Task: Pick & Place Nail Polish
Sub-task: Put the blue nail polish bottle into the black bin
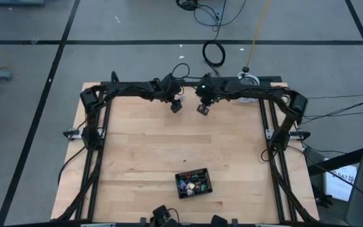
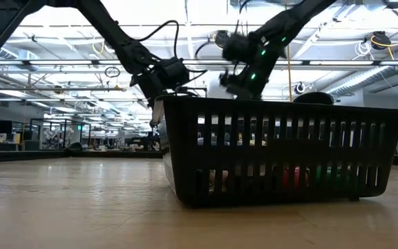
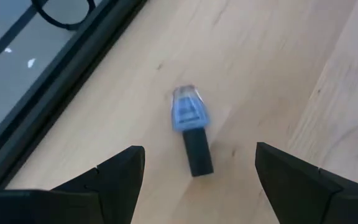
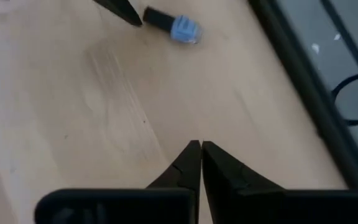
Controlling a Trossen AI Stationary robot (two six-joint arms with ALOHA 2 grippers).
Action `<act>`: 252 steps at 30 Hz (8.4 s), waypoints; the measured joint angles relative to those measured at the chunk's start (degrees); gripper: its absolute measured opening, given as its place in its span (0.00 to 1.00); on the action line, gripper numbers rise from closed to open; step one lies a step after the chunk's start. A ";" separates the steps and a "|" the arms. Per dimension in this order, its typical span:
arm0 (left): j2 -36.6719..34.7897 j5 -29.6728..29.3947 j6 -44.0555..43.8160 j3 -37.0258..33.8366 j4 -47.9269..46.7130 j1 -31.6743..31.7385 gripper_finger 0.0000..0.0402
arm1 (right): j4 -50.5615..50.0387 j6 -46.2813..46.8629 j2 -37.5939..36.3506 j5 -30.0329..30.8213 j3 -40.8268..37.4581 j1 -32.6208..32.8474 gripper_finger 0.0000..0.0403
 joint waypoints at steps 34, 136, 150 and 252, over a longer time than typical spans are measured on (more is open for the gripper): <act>6.34 0.11 17.14 3.60 -5.56 2.86 0.75 | 20.20 4.24 -30.77 -0.22 -27.58 2.46 0.01; 20.22 4.24 26.30 38.16 -39.04 -0.28 0.56 | 23.04 8.26 -30.76 -3.08 -27.56 4.65 0.01; 22.35 2.49 26.37 38.16 -39.14 -0.80 0.56 | 23.07 8.86 -30.75 -3.15 -27.53 4.68 0.01; 22.30 -10.82 28.14 37.76 -53.20 -4.39 0.33 | 23.06 13.44 -30.77 -3.23 -27.53 9.90 0.01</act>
